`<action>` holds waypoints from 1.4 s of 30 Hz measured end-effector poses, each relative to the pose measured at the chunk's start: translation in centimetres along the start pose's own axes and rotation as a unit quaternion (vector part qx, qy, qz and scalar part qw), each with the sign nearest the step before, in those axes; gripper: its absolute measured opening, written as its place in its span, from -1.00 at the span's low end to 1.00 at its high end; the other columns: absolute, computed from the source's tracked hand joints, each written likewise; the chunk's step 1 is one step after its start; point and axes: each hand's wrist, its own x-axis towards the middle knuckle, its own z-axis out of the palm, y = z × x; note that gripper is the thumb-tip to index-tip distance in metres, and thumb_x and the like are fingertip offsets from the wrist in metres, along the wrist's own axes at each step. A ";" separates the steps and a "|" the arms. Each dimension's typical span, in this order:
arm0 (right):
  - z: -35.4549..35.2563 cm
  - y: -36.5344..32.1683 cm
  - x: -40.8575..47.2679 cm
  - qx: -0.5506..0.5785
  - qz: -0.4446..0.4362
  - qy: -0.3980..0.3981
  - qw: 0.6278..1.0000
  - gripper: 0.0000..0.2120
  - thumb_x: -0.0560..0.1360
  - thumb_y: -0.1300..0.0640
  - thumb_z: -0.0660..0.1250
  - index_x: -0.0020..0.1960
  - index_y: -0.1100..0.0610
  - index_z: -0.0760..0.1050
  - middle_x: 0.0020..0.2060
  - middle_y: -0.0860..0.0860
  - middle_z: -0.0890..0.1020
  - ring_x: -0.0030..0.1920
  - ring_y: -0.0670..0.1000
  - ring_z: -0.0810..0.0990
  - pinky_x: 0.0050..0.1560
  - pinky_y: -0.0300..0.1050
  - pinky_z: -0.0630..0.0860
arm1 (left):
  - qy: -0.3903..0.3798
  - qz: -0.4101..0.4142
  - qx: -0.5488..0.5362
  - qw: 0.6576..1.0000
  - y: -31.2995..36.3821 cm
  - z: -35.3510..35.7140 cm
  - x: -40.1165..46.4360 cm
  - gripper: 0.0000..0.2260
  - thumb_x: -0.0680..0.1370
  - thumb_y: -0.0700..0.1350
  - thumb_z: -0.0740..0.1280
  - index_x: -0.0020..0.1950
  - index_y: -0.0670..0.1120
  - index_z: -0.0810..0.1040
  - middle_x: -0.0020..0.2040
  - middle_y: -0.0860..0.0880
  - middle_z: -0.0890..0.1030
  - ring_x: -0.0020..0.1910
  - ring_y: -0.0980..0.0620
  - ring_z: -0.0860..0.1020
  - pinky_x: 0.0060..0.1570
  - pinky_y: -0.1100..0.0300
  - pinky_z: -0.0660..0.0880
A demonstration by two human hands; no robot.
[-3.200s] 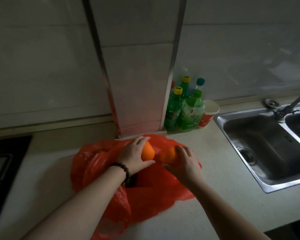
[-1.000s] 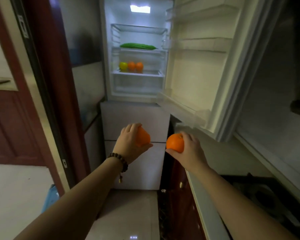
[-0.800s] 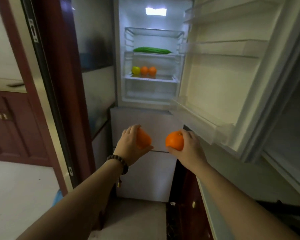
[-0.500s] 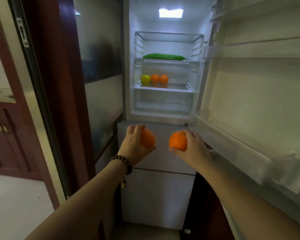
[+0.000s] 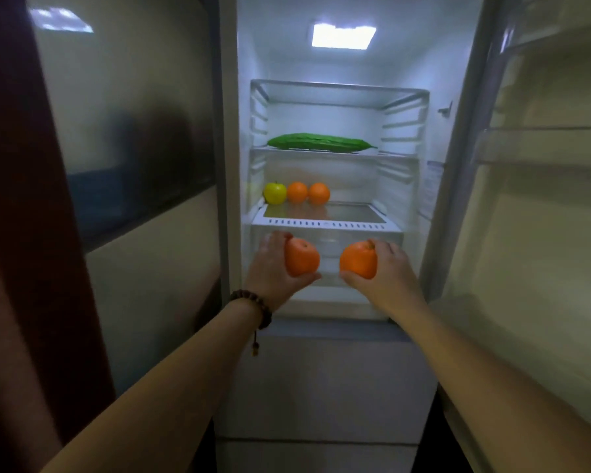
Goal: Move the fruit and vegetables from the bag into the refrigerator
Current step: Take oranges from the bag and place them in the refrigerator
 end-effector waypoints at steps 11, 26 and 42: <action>7.1 5.5 18.1 -0.009 0.004 0.062 0.998 -0.28 0.35 -0.14 0.46 0.38 0.10 0.27 0.25 0.11 0.31 0.28 0.12 0.33 0.16 -0.03 0.35 | 0.040 0.098 0.038 0.994 -6.3 6.4 17.2 -0.32 0.22 0.11 0.58 0.22 -0.06 0.40 0.13 -0.06 0.49 0.03 0.04 0.43 0.02 0.14 0.41; 11.9 13.3 36.2 -0.011 0.042 0.053 0.998 -0.26 0.28 -0.10 0.52 0.37 0.11 0.36 0.23 0.14 0.44 0.24 0.18 0.41 0.26 0.03 0.38 | -0.077 0.090 0.082 0.990 -11.3 16.3 36.8 -0.31 0.28 -0.01 0.58 0.31 -0.11 0.35 0.26 -0.12 0.37 0.22 -0.07 0.40 0.15 0.18 0.32; 15.3 17.7 42.7 -0.105 0.095 0.015 0.990 -0.33 0.36 0.00 0.47 0.39 -0.02 0.28 0.32 0.06 0.35 0.28 0.13 0.37 0.26 0.11 0.38 | -0.179 0.160 0.292 0.926 -12.3 24.2 45.2 -0.36 0.41 0.19 0.41 0.38 0.01 0.26 0.36 -0.03 0.39 0.32 -0.09 0.33 0.25 -0.09 0.20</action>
